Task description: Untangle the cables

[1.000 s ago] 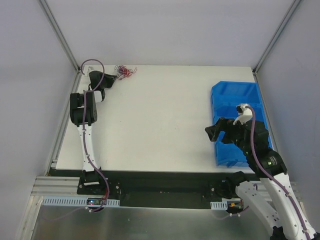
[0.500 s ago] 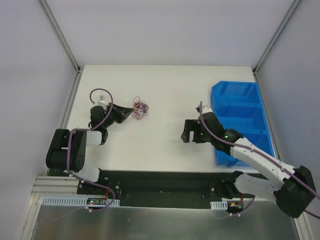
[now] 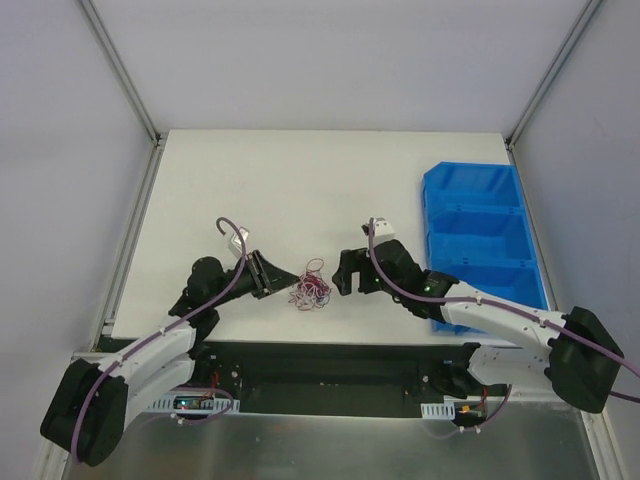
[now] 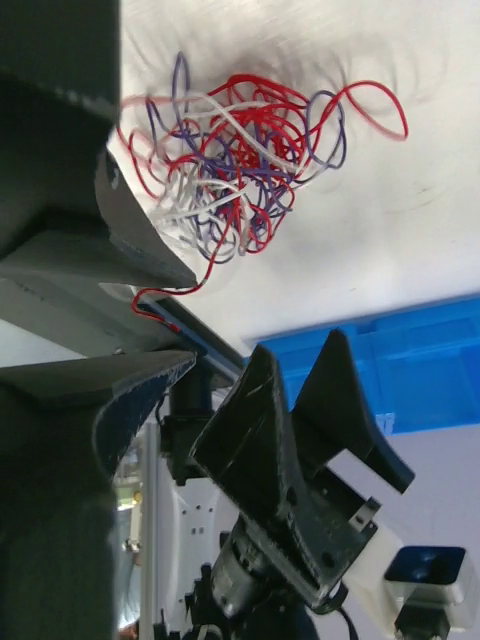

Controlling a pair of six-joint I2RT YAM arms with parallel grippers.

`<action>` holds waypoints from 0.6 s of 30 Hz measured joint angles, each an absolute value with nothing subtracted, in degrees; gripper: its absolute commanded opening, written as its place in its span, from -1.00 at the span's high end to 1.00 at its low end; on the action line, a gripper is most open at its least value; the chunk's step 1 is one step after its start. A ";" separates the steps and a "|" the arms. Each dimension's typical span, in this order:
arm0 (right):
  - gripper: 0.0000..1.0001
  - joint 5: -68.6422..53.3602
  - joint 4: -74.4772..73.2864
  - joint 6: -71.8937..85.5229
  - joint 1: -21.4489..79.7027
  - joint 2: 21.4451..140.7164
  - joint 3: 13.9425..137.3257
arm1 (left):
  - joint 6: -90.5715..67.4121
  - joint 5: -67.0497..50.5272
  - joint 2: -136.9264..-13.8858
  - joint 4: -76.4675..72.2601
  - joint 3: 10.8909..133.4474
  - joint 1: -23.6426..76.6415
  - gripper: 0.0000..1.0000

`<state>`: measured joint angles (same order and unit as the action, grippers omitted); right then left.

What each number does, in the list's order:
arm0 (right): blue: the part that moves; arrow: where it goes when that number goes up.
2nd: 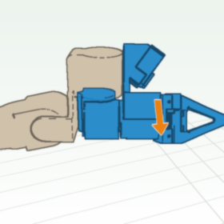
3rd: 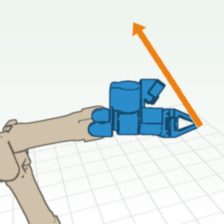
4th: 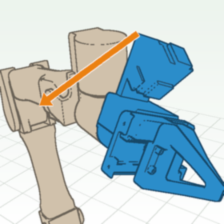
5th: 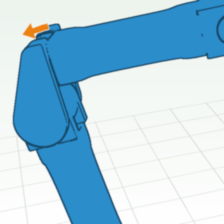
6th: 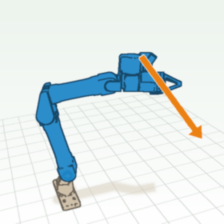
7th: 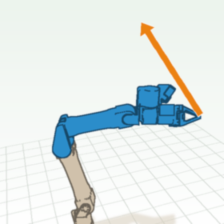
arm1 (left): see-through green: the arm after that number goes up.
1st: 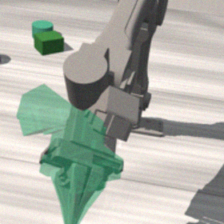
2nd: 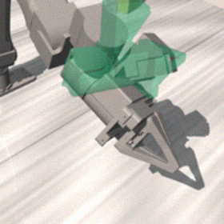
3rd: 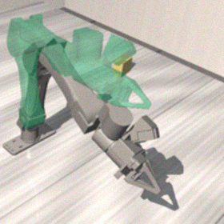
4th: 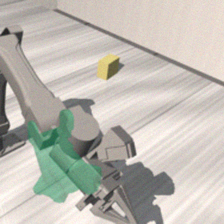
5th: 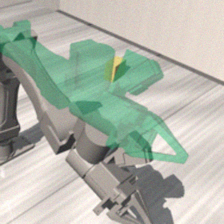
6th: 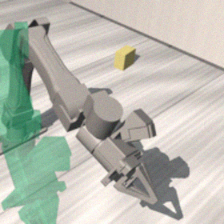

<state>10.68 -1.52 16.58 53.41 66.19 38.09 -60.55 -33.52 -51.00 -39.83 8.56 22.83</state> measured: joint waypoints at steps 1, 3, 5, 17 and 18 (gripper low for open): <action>-0.99 10.46 -0.03 16.23 53.45 66.26 37.15 | -59.90 -33.56 -49.21 -37.74 8.29 23.57 0.01; -0.99 9.56 2.33 15.57 53.45 66.81 35.55 | -58.94 -33.61 -46.00 -32.51 8.47 24.08 -0.21; -0.99 8.23 3.68 15.16 53.45 68.34 35.00 | -57.58 -33.61 -43.38 -26.68 9.43 24.05 -0.32; -0.50 1.63 6.37 15.70 53.52 77.45 38.57 | -49.06 -27.81 -43.11 -3.51 20.56 24.03 -0.20; -0.45 0.86 6.96 15.90 53.52 77.54 38.87 | -48.86 -27.79 -44.58 -3.38 20.16 24.03 -0.19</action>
<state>0.86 6.96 15.90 53.52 77.54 38.87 -48.86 -27.79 -44.58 -3.38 20.16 24.03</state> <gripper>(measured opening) 0.777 0.584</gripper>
